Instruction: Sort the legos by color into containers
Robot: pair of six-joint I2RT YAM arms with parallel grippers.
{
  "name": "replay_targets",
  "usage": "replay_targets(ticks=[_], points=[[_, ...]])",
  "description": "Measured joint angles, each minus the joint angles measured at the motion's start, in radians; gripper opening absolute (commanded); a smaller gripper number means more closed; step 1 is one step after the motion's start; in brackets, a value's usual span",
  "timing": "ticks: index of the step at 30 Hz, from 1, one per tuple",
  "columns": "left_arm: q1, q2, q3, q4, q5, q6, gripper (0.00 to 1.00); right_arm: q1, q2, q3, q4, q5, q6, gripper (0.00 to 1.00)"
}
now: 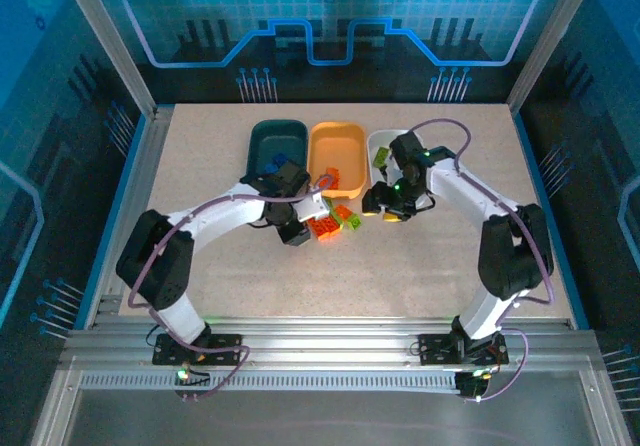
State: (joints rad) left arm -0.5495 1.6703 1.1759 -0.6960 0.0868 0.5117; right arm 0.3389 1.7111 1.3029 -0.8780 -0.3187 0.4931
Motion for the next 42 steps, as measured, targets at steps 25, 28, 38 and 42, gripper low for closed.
replay_targets(ticks=[25, 28, 38, 42], points=[[0.061, 0.583, 0.911, -0.098, -0.120, -0.227, 0.36, 0.080, 0.259, 0.106, 0.024, -0.005, 0.163, 0.58], [0.061, 0.637, 0.972, -0.112, -0.124, -0.236, 0.39, 0.083, 0.268, 0.107, 0.026, -0.004, 0.171, 0.58], [0.052, 0.748, 1.101, -0.142, -0.125, -0.252, 0.59, 0.088, 0.281, 0.120, 0.027, -0.003, 0.185, 0.58], [0.047, 0.751, 1.101, -0.146, -0.125, -0.252, 0.66, 0.089, 0.281, 0.120, 0.026, -0.002, 0.185, 0.58]])
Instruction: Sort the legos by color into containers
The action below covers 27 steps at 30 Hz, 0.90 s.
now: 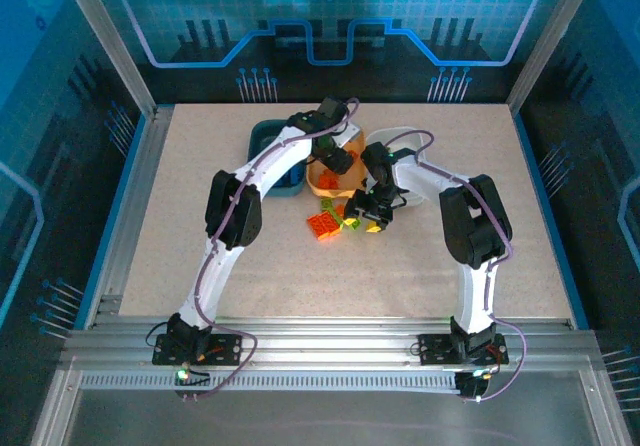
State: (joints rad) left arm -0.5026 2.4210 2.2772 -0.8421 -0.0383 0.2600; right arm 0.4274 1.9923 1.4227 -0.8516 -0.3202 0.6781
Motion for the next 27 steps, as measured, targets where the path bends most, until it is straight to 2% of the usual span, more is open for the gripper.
replay_targets(ticks=[4, 7, 12, 18, 23, 27], points=[[-0.005, 0.000, 0.000, 0.000, 0.000, 0.000, 0.78, 0.000, -0.010, -0.003, 0.000, 0.013, 0.000, 0.58], [-0.008, -0.007, 0.000, 0.000, 0.000, -0.005, 0.98, 0.000, -0.047, -0.016, 0.000, 0.026, 0.000, 0.58], [-0.009, -0.109, -0.068, 0.012, -0.004, -0.027, 0.99, 0.010, -0.143, -0.051, 0.000, 0.048, 0.005, 0.59], [-0.009, -0.383, -0.264, 0.044, -0.031, -0.104, 0.99, 0.013, -0.203, -0.069, 0.009, 0.082, 0.056, 0.59], [-0.002, -0.688, -0.561, 0.080, -0.058, -0.285, 0.99, 0.032, -0.229, -0.138, 0.073, 0.121, 0.215, 0.58], [0.037, -0.867, -0.775, 0.086, -0.024, -0.452, 0.99, 0.070, -0.234, -0.153, 0.121, 0.161, 0.330, 0.59]])
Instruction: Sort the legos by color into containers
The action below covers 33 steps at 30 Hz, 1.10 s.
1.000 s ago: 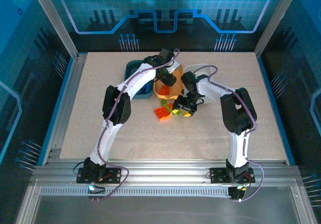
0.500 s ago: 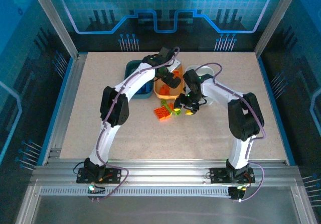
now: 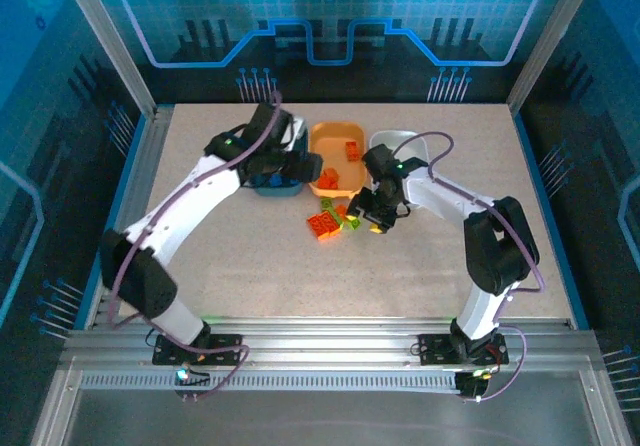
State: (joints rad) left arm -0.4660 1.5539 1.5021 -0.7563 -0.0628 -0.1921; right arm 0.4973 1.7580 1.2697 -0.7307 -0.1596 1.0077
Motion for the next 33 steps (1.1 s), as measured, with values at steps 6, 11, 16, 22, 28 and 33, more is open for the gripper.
replay_targets(ticks=[6, 11, 16, 22, 28, 33], points=[[0.028, -0.188, -0.269, -0.008, 0.074, -0.136, 0.99, 0.031, 0.000, 0.000, 0.026, 0.057, 0.120, 0.59], [0.027, -0.327, -0.396, 0.003, 0.098, -0.177, 0.99, 0.041, 0.000, 0.000, 0.024, 0.120, 0.187, 0.59], [0.028, -0.459, -0.492, 0.031, 0.113, -0.175, 0.99, 0.080, 0.000, 0.000, 0.024, 0.169, 0.230, 0.59], [0.033, -0.493, -0.537, 0.029, 0.139, -0.167, 0.99, 0.131, 0.009, 0.000, 0.021, 0.206, 0.277, 0.59], [0.033, -0.542, -0.585, 0.028, 0.148, -0.165, 0.99, 0.130, 0.036, 0.000, 0.021, 0.231, 0.302, 0.58], [0.035, -0.573, -0.590, 0.028, 0.158, -0.149, 0.99, 0.124, 0.075, 0.010, 0.021, 0.231, 0.302, 0.58]])
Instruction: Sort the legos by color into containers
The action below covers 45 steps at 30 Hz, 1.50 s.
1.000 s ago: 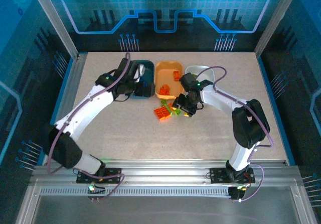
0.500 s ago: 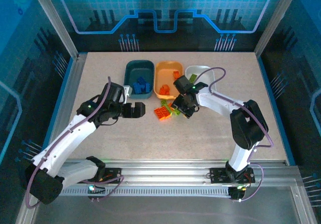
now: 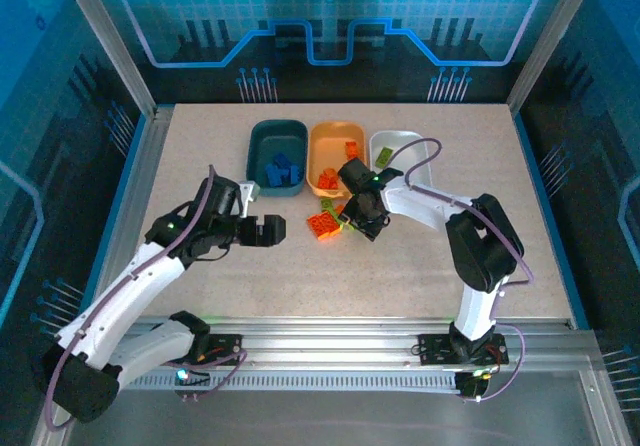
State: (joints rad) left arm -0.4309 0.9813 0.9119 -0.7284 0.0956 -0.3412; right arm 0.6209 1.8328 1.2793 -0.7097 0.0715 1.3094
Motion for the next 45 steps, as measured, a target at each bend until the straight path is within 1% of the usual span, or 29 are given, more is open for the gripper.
replay_targets(ticks=[8, 16, 24, 27, 29, 33, 37, 39, 42, 45], points=[[0.000, -0.003, 0.000, -0.017, 0.000, 0.029, 0.99, -0.021, 0.062, 0.051, 0.005, -0.001, -0.001, 0.57], [0.000, -0.003, -0.018, -0.019, 0.008, 0.030, 0.99, -0.055, 0.088, 0.040, 0.021, -0.010, -0.008, 0.53], [0.000, 0.010, -0.018, -0.018, 0.016, 0.030, 0.99, -0.055, 0.066, -0.045, 0.061, -0.008, -0.023, 0.47], [0.000, 0.026, -0.018, -0.007, 0.019, 0.029, 0.99, -0.059, 0.035, -0.083, 0.082, -0.008, -0.030, 0.41], [0.000, 0.035, -0.018, 0.002, 0.024, 0.029, 0.99, -0.060, 0.014, -0.107, 0.080, -0.007, -0.038, 0.38], [0.000, 0.047, -0.018, 0.015, 0.030, 0.028, 0.99, -0.061, -0.004, -0.126, 0.062, -0.007, -0.069, 0.38], [0.000, 0.055, -0.018, 0.026, 0.034, 0.026, 0.99, -0.066, -0.006, -0.114, 0.033, -0.005, -0.126, 0.32], [0.001, 0.058, -0.018, 0.029, 0.034, 0.025, 0.99, -0.066, -0.006, -0.094, 0.019, -0.002, -0.159, 0.35], [0.001, 0.060, -0.018, 0.031, 0.034, 0.025, 0.99, -0.068, 0.002, -0.051, 0.007, -0.026, -0.225, 0.47], [0.001, 0.060, -0.018, 0.031, 0.034, 0.025, 0.99, -0.068, 0.046, 0.034, -0.024, -0.045, -0.297, 0.51]])
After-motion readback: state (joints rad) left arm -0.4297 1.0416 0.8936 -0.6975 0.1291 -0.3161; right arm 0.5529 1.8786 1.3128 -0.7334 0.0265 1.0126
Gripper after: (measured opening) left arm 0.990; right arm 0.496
